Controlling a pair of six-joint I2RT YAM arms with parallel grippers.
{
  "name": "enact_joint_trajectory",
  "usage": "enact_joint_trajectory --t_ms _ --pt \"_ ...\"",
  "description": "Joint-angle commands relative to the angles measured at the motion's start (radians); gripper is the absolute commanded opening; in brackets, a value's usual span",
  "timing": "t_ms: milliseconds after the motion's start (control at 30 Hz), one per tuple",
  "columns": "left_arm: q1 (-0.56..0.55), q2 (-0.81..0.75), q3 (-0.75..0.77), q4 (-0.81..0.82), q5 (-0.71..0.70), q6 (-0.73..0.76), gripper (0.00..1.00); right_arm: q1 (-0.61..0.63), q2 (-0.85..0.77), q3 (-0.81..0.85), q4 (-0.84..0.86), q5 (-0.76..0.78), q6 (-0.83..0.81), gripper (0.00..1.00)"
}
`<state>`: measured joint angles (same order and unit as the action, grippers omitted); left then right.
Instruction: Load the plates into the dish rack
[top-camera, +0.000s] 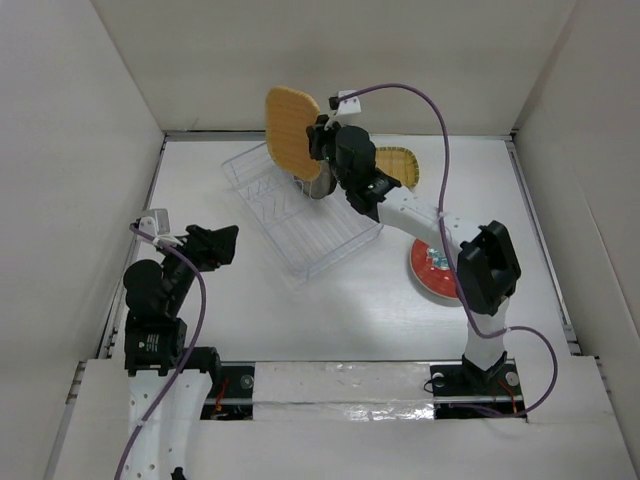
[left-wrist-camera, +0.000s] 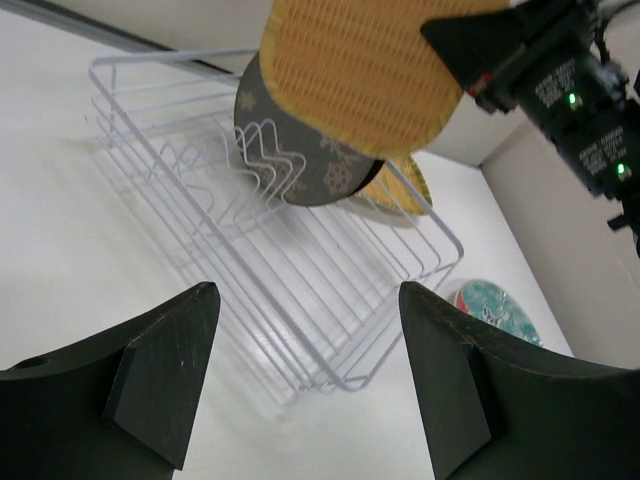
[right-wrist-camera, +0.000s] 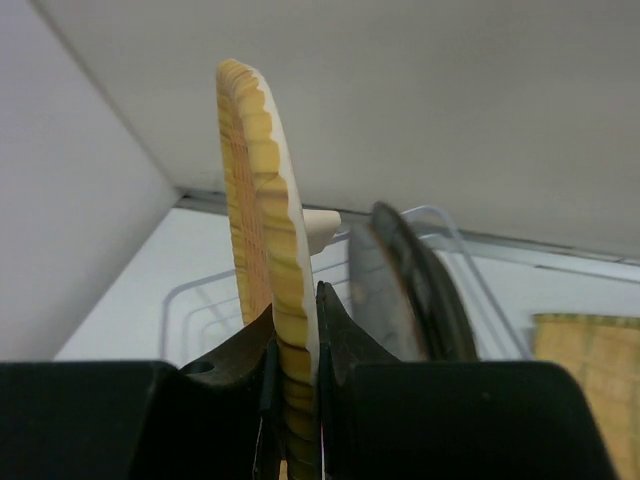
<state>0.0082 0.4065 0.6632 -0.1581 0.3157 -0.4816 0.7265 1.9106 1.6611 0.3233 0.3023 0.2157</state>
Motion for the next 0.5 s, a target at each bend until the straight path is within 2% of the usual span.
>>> enact_joint_trajectory --t_ms 0,67,267,467 --pt "-0.04 -0.035 -0.043 0.02 0.007 0.058 0.69 0.028 0.045 0.104 0.151 0.218 -0.169 0.0" --pt "-0.06 -0.052 -0.08 0.023 -0.027 0.067 0.69 0.039 0.108 0.143 0.157 0.267 -0.211 0.0" --pt "-0.08 -0.052 -0.1 0.051 0.0 0.071 0.68 0.048 0.224 0.264 0.177 0.317 -0.288 0.0" --pt "-0.08 -0.052 -0.102 0.052 0.008 0.077 0.67 0.037 0.275 0.319 0.181 0.294 -0.299 0.0"
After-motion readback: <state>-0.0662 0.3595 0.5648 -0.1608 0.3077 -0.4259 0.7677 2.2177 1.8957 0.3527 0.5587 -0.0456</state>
